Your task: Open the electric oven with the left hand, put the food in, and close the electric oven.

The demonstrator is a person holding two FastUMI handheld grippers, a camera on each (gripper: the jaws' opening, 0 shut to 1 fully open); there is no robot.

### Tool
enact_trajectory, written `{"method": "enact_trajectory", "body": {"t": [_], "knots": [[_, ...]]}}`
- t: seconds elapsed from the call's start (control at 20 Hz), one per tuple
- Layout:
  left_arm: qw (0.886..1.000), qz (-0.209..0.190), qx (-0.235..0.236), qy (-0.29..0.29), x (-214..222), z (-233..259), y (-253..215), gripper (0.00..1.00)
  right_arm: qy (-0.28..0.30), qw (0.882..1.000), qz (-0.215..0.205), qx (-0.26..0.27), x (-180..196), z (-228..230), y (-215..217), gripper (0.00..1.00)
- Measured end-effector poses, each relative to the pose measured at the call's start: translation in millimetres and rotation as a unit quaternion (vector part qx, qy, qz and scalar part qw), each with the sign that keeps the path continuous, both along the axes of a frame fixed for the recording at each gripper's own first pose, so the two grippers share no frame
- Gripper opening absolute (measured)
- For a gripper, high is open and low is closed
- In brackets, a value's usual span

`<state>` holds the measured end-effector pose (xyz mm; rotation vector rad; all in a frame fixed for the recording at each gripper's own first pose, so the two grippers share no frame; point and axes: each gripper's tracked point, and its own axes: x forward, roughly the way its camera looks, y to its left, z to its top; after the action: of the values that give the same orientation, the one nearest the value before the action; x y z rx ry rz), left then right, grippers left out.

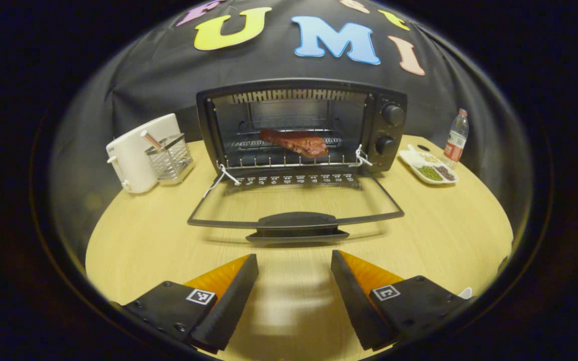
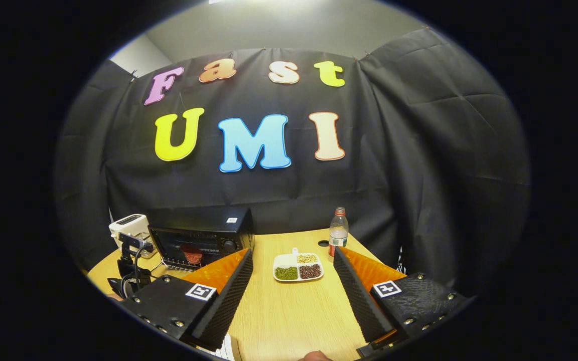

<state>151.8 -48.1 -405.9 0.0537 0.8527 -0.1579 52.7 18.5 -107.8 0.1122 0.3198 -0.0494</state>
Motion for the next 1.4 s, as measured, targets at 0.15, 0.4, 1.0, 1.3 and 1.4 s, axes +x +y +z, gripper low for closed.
{"method": "enact_trajectory", "body": {"t": [0.15,0.4,1.0,1.3,1.4], "knots": [[1.000,-0.004,0.000,0.018,3,-10,-5,0.98,0.008,1.000,0.000,-0.002,2,-4,2,0.98],[1.000,-0.007,0.004,0.025,12,-14,-7,1.00,0.002,1.000,0.009,-0.007,9,-2,10,0.98],[1.000,-0.015,0.019,-0.013,19,6,-8,0.97,-0.007,1.000,0.007,-0.015,10,5,5,0.98],[0.999,-0.013,0.016,-0.043,32,42,-7,0.94,-0.006,1.000,0.006,-0.001,13,-1,7,0.98],[0.998,-0.012,0.008,-0.059,42,59,-7,0.97,-0.007,1.000,0.006,0.001,16,-2,9,0.98]]}}
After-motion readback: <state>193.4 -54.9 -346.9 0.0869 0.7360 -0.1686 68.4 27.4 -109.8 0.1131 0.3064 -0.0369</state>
